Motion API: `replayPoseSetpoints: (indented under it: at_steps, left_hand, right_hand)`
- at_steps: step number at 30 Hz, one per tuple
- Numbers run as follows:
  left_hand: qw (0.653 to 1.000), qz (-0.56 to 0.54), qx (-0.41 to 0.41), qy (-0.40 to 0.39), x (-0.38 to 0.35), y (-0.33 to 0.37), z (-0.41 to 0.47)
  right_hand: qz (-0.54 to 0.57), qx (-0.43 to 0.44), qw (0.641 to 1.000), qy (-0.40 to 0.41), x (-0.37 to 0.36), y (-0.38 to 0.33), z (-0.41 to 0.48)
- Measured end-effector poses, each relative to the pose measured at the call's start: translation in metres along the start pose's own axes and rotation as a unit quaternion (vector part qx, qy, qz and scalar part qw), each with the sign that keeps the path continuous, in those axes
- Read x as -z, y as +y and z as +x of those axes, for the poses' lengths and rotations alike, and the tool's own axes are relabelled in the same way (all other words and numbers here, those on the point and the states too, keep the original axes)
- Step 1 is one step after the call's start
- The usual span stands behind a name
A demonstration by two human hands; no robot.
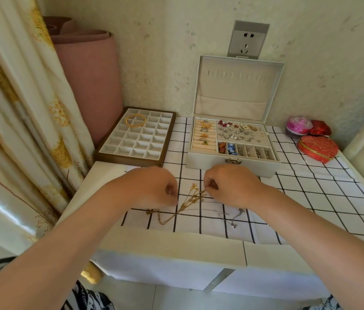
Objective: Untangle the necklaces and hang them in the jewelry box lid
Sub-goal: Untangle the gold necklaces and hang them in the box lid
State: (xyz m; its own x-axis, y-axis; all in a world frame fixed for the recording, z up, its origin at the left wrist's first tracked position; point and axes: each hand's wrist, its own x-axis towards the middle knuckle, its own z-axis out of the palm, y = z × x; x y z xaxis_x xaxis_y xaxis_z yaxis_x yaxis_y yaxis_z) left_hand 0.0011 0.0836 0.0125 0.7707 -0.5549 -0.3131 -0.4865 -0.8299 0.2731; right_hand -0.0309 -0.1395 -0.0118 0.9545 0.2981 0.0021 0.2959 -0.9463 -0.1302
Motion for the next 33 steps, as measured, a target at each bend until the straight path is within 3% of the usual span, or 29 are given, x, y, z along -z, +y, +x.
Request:
replayPoseSetpoints:
  at_steps: [3,7,14,18,23,28,33]
  left_hand:
    - [0.988,-0.004,-0.058,0.143,-0.011,0.006,0.025]
    - [0.983,0.016,-0.119,0.137,-0.026,0.012,0.043]
    - [0.984,0.024,-0.061,0.165,-0.023,0.001,0.048]
    - [0.970,-0.132,0.003,0.203,-0.019,-0.009,0.040]
    - [0.876,-0.399,0.060,0.265,-0.012,-0.012,0.030]
    - [0.797,-0.523,0.093,0.289,-0.009,-0.014,0.024]
    - [0.671,-0.688,0.122,0.247,-0.005,-0.017,0.021]
  right_hand:
    - [0.030,0.014,0.999,-0.013,0.000,-0.001,0.001]
    - [0.045,0.017,0.999,-0.021,0.000,0.003,-0.001]
    - [0.017,-0.004,1.000,-0.018,0.000,0.006,-0.002]
    - [0.040,-0.017,0.999,-0.011,-0.002,0.003,-0.004]
    - [0.105,-0.021,0.991,-0.084,-0.001,-0.007,-0.007]
    - [0.148,-0.037,0.985,-0.086,-0.001,-0.007,-0.010]
    - [0.207,-0.074,0.971,-0.093,-0.002,-0.002,-0.013]
